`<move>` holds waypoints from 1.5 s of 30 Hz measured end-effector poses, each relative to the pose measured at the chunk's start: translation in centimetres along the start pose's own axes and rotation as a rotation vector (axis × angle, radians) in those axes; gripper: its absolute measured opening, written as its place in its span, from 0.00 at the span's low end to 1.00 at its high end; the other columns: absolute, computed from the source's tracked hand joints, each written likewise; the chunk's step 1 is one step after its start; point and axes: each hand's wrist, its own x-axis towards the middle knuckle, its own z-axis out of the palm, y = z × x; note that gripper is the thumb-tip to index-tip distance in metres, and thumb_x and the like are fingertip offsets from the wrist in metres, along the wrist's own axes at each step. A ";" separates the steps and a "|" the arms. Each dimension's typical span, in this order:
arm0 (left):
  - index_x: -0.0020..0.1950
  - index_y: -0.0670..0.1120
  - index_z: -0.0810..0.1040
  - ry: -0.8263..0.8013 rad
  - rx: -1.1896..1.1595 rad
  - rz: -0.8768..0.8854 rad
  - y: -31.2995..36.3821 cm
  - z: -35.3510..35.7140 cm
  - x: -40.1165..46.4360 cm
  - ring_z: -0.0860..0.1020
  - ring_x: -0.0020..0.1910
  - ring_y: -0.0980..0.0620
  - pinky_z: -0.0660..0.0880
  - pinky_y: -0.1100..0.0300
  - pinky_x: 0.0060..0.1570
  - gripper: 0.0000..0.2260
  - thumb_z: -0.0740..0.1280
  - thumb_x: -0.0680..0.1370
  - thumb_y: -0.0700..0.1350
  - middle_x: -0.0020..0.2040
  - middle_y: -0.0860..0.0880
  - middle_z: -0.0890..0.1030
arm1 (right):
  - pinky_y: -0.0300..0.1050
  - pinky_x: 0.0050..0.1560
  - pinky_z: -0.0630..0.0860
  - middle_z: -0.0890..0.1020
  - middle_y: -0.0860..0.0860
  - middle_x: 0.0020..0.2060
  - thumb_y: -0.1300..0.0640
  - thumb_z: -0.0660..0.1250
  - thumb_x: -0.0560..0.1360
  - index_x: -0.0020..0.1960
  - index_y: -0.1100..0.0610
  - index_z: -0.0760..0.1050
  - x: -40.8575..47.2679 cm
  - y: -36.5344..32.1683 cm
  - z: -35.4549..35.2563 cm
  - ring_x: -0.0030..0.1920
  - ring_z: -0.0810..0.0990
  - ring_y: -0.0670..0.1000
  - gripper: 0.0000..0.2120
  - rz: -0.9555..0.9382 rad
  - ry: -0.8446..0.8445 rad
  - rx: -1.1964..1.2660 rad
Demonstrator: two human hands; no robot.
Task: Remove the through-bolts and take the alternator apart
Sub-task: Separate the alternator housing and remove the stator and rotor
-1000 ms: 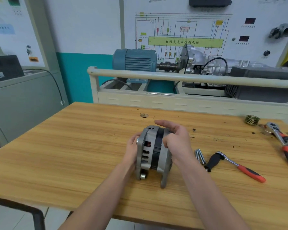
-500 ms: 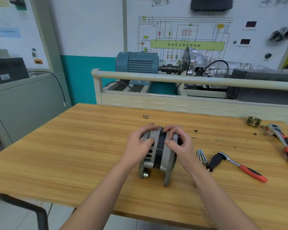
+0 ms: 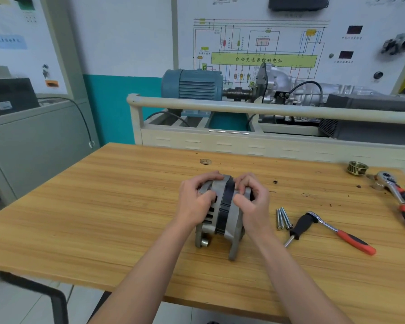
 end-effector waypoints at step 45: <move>0.36 0.42 0.71 -0.114 0.926 -0.161 2.3 1.7 5.1 0.71 0.28 0.50 0.65 0.58 0.27 0.20 0.54 0.82 0.52 0.30 0.47 0.72 | 0.51 0.48 0.67 0.73 0.55 0.32 0.50 0.64 0.60 0.33 0.58 0.67 0.2 -0.8 -0.9 0.39 0.70 0.50 0.12 -0.092 -0.106 -0.238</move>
